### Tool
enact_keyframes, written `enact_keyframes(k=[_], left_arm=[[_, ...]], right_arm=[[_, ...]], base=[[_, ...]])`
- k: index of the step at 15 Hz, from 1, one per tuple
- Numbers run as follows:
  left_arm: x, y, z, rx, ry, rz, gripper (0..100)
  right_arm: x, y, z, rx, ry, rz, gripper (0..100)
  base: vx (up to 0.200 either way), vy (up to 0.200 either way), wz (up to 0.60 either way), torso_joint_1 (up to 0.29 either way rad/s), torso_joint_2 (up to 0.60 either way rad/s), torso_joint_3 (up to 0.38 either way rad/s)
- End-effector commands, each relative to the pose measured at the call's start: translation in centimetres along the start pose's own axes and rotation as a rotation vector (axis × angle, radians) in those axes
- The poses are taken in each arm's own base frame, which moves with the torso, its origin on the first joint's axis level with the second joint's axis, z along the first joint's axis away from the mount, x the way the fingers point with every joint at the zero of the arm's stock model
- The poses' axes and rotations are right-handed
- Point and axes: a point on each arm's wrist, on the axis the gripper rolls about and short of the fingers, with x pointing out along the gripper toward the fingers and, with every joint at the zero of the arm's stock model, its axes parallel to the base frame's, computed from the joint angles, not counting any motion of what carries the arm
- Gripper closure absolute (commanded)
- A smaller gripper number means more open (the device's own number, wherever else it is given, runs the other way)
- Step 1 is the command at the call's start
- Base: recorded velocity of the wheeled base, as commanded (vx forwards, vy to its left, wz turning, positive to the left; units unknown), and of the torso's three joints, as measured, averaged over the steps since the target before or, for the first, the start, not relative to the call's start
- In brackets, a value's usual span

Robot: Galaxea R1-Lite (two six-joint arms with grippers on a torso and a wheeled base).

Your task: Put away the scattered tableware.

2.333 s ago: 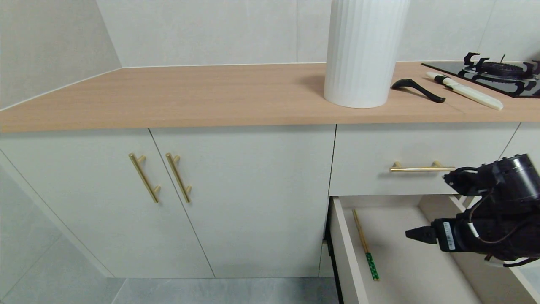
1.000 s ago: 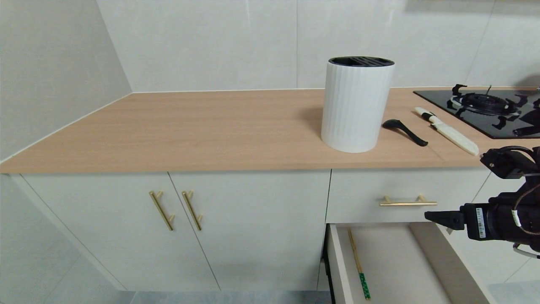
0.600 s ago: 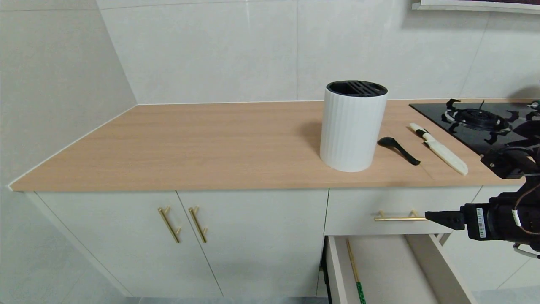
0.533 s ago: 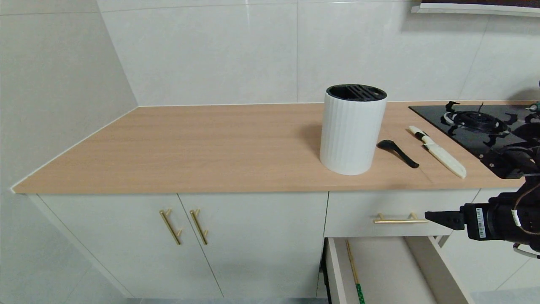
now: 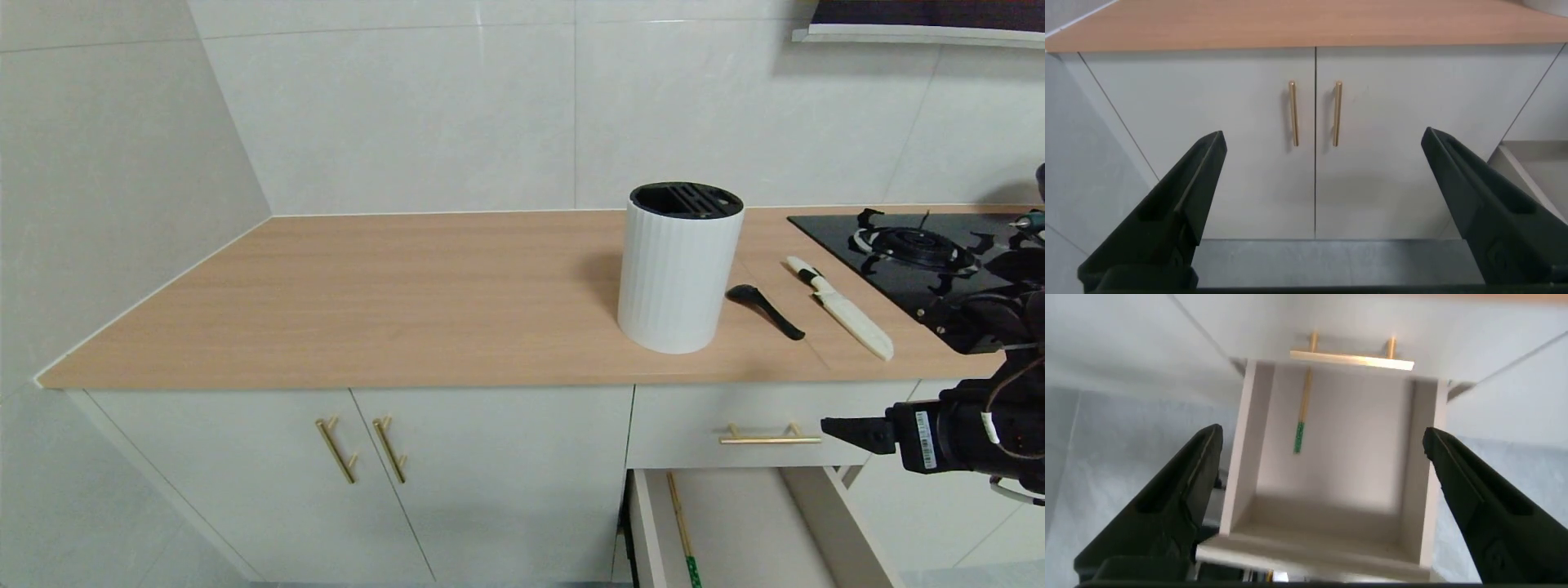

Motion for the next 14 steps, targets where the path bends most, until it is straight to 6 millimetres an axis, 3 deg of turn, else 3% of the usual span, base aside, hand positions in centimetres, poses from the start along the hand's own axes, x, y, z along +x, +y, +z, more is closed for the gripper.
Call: enact_keyframes(k=[1, 5, 7, 9, 13, 14], left_arm=[[0.0, 0.0, 0.0, 0.0, 0.0, 0.0, 0], [0.0, 0.0, 0.0, 0.0, 0.0, 0.0, 0], [0.0, 0.0, 0.0, 0.0, 0.0, 0.0, 0], [0.0, 0.0, 0.0, 0.0, 0.0, 0.0, 0], [0.0, 0.0, 0.0, 0.0, 0.0, 0.0, 0], [0.0, 0.0, 0.0, 0.0, 0.0, 0.0, 0]], right_arm=[[0.9, -0.9, 0.8, 0.003, -0.032, -0.029, 0], [5.4, -2.8, 4.8, -0.022, -0.13, 0.003, 0], [6.3, -2.9, 5.8, -0.045, -0.141, 0.011, 0], [9.5, -3.3, 7.7, -0.099, -0.175, 0.068, 0], [14.6, -3.7, 6.7, -0.102, -0.223, 0.061, 0], [14.9, -3.7, 7.1, -0.104, -0.274, 0.06, 0]], base=[[0.0, 0.0, 0.0, 0.0, 0.0, 0.0], [0.0, 0.0, 0.0, 0.0, 0.0, 0.0], [0.0, 0.0, 0.0, 0.0, 0.0, 0.0], [0.0, 0.0, 0.0, 0.0, 0.0, 0.0], [0.0, 0.0, 0.0, 0.0, 0.0, 0.0], [0.0, 0.0, 0.0, 0.0, 0.0, 0.0]])
